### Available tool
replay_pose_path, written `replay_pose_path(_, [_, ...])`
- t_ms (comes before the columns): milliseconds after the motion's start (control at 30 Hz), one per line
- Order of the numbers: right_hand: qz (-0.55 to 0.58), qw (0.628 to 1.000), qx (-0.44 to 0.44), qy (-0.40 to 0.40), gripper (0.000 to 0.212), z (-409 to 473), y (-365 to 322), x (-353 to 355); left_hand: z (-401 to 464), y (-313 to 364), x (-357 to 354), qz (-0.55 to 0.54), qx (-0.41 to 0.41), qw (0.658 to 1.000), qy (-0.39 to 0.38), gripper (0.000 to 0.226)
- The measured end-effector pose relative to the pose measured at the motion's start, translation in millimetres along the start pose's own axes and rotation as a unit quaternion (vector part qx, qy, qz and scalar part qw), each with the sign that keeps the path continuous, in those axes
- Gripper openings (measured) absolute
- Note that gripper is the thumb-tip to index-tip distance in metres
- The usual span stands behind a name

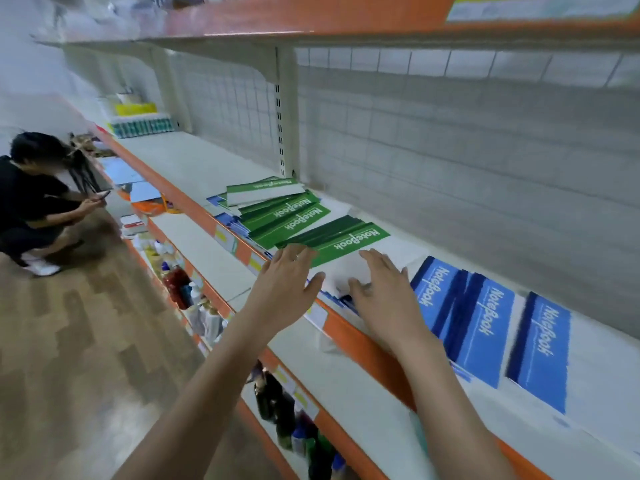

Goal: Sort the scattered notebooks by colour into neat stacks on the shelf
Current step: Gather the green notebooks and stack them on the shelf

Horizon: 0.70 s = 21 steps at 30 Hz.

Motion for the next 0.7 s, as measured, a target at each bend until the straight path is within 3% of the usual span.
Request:
replay_pose_path(400, [-0.031, 0.995, -0.091, 0.041, 0.049, 78.7, -50.3, -61.8, 82.1, -100.6, 4.7, -0.034, -0.106, 0.992, -0.051, 0.041])
replay_pose_path(700, [-0.039, 0.988, -0.142, 0.048, 0.048, 129.1, -40.6, -84.1, 131.3, -124.1, -15.5, -0.068, -0.138, 0.987, -0.055, 0.042])
Point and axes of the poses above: each hand's wrist, its own z-axis towards the middle knuckle, its own x-axis out of the back of the hand, y = z × x, the point moved 10 cm from there along z, towards the middle knuckle, and after that the axes turned 4 degrees about y, right-handed, at the moved point
